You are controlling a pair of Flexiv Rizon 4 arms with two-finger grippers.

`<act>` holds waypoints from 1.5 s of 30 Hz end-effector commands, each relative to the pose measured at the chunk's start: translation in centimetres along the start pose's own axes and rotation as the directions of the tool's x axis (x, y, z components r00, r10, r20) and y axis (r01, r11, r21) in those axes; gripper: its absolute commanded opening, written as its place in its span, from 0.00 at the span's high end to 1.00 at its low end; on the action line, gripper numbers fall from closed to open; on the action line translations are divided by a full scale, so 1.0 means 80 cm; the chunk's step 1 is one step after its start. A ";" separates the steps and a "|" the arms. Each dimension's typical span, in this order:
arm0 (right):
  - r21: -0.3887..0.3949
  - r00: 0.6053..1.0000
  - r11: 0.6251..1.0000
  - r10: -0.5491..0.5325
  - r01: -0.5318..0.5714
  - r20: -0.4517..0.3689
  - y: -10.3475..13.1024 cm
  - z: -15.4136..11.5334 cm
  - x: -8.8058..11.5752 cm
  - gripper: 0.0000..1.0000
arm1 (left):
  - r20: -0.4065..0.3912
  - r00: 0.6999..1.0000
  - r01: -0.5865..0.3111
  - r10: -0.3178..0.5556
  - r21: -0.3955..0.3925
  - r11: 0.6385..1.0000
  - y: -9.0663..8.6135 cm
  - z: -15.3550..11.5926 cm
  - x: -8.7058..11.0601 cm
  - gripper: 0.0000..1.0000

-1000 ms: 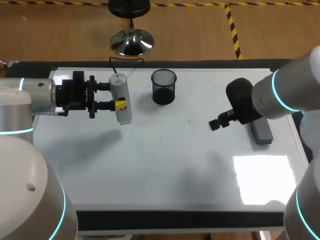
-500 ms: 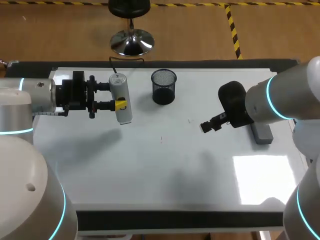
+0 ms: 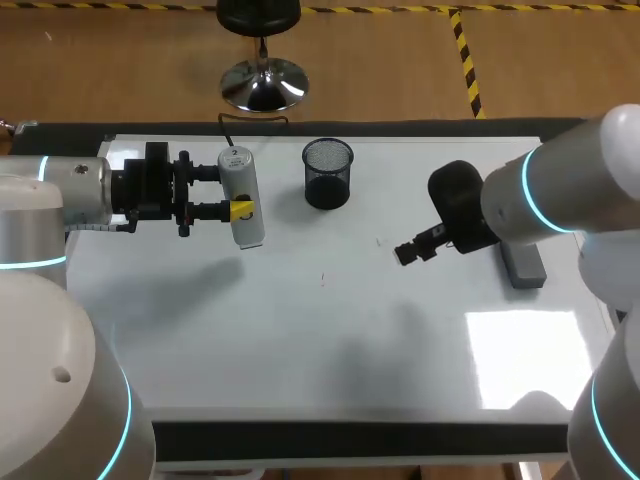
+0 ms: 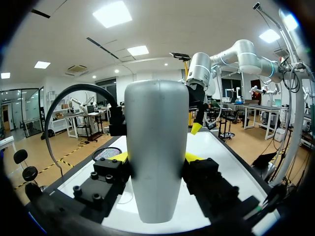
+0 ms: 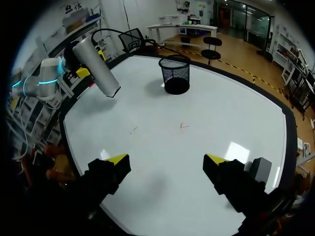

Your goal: Pick up the inspection probe, press it on each red-marked spot on the whiteboard one by one, put down the probe, pick up the eraser, and wipe off all the red marks.

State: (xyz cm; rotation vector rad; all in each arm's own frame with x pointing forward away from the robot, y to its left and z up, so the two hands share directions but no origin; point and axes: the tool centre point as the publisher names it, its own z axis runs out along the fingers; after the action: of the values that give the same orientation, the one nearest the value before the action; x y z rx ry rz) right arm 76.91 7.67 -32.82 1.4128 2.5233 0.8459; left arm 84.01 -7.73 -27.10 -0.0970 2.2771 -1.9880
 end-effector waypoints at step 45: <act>0.001 1.000 1.000 -0.001 0.001 -0.001 0.000 -0.001 0.000 0.00 | -0.123 0.992 0.011 -0.004 0.064 0.998 -0.025 0.017 -0.048 1.00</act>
State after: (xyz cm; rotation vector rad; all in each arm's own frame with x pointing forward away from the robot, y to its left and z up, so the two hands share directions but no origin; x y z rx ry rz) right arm 76.92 7.74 -32.79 1.4131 2.5219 0.8435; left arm 86.60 -8.36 -24.99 -0.0291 2.2601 -2.0970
